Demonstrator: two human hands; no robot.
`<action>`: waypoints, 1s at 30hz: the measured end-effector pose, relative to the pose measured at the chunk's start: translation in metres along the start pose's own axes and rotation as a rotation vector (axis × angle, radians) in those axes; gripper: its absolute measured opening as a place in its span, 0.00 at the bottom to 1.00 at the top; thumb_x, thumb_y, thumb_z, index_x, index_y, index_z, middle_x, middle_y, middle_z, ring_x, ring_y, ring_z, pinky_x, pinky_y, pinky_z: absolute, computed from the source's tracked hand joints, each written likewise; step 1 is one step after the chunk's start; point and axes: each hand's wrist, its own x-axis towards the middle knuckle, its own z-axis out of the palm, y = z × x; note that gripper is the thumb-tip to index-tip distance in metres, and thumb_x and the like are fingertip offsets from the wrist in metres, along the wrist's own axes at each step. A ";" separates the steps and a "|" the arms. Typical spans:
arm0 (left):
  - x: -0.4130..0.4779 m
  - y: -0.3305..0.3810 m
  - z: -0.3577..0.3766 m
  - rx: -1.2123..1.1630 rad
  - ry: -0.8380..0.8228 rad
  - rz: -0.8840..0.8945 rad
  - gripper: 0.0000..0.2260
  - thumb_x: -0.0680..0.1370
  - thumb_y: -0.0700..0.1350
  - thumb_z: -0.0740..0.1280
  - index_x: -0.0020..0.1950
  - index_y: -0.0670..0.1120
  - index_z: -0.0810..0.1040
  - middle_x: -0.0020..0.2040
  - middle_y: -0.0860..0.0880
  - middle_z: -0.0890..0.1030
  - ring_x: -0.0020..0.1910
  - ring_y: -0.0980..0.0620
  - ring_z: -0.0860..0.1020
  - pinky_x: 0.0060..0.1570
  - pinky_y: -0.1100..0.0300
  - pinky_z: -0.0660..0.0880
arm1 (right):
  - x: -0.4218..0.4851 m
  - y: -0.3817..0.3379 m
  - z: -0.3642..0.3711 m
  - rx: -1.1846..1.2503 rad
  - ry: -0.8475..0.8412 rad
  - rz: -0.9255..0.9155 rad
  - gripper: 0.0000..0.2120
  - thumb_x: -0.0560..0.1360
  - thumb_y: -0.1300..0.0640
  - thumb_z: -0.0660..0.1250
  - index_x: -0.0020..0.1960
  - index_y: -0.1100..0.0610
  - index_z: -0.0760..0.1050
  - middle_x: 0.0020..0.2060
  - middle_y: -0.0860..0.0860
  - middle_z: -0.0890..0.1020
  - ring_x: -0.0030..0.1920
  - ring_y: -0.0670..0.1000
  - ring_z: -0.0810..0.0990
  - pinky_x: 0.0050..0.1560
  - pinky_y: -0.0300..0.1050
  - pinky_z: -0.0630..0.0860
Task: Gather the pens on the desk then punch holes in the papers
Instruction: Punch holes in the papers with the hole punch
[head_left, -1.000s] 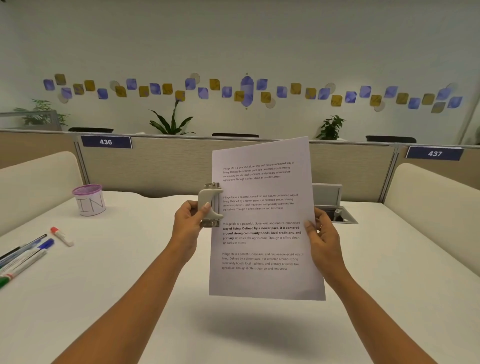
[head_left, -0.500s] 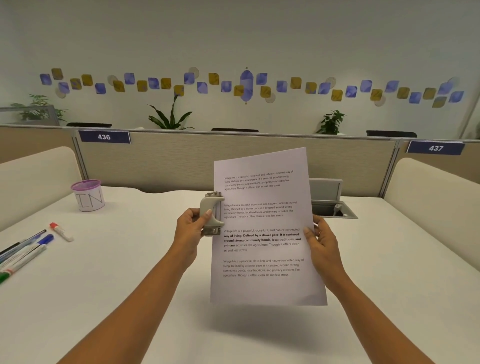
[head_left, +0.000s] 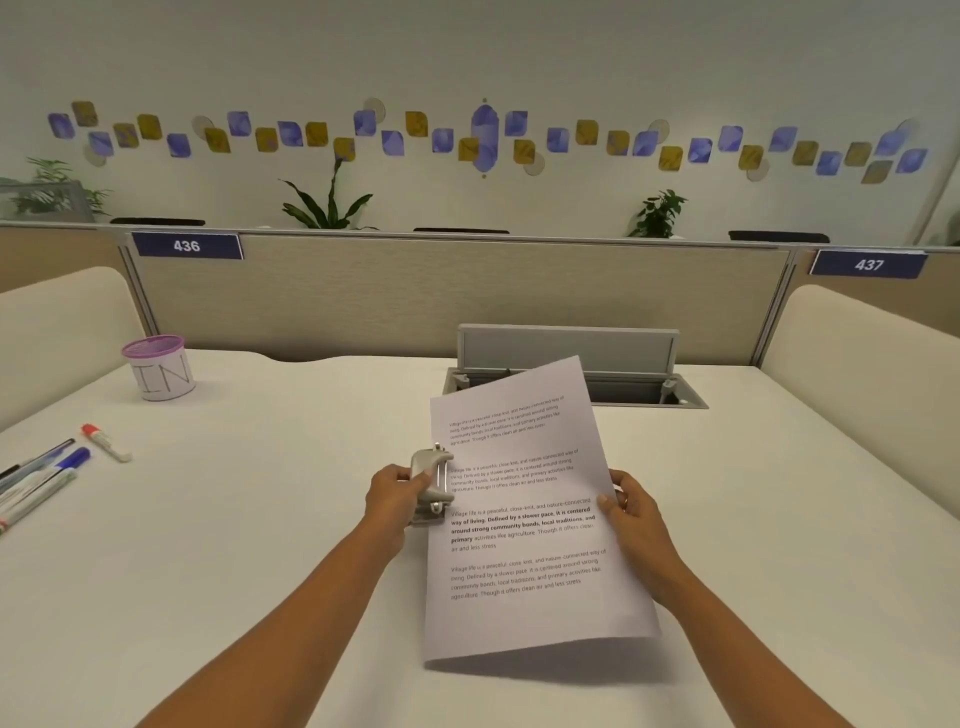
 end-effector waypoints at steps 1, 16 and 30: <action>0.001 -0.003 0.002 0.034 0.008 -0.006 0.08 0.76 0.42 0.67 0.40 0.43 0.69 0.44 0.41 0.76 0.35 0.47 0.75 0.42 0.54 0.73 | 0.001 0.005 0.000 0.003 -0.002 0.016 0.13 0.80 0.61 0.56 0.64 0.56 0.68 0.53 0.58 0.80 0.47 0.58 0.82 0.45 0.49 0.80; 0.012 -0.008 0.020 0.697 0.106 0.100 0.12 0.77 0.46 0.62 0.55 0.39 0.72 0.51 0.42 0.79 0.49 0.43 0.77 0.41 0.58 0.67 | 0.006 0.028 0.012 -0.002 0.020 0.115 0.14 0.79 0.64 0.56 0.64 0.58 0.69 0.55 0.60 0.80 0.51 0.60 0.80 0.55 0.55 0.78; 0.021 -0.021 -0.001 0.633 0.136 0.110 0.14 0.78 0.51 0.62 0.49 0.40 0.76 0.50 0.42 0.80 0.49 0.43 0.76 0.44 0.55 0.69 | 0.016 0.021 0.009 -0.316 0.126 0.041 0.20 0.76 0.56 0.65 0.66 0.58 0.69 0.57 0.58 0.79 0.50 0.54 0.78 0.53 0.46 0.74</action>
